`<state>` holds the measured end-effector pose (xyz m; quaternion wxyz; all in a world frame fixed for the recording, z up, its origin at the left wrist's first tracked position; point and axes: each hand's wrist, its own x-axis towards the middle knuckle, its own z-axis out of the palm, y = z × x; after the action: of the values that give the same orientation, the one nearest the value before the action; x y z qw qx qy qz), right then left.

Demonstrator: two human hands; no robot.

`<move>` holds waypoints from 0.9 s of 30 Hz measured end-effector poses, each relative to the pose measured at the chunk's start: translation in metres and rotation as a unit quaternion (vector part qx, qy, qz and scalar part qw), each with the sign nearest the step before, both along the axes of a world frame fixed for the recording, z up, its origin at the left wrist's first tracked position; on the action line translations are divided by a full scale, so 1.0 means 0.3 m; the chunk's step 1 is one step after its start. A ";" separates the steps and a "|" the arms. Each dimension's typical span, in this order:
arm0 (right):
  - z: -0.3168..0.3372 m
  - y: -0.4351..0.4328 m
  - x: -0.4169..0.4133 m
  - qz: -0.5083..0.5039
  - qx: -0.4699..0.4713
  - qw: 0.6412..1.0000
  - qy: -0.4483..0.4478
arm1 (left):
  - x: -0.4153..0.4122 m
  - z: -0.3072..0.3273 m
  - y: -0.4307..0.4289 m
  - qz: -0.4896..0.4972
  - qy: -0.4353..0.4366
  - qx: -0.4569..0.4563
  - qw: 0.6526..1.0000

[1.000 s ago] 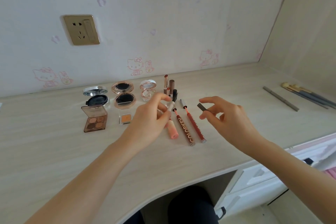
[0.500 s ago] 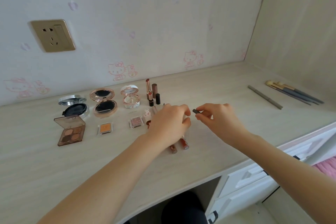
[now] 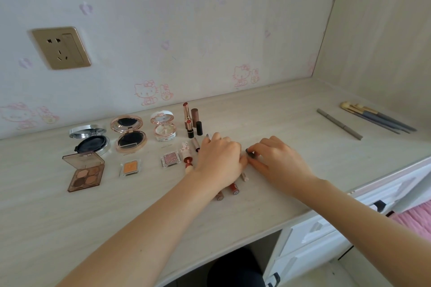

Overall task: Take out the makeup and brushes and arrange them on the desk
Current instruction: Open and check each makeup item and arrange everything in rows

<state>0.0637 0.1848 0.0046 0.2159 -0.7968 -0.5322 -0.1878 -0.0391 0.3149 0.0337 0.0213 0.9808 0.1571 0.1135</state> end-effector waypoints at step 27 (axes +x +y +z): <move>-0.011 0.087 -0.045 0.059 0.022 0.992 0.109 | -0.112 -0.002 0.021 0.036 -0.033 -0.047 0.998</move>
<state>0.0501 0.2110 0.0013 0.3007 -0.7751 -0.5469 -0.0980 -0.0725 0.3212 0.0332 0.0679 0.9682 0.1968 0.1387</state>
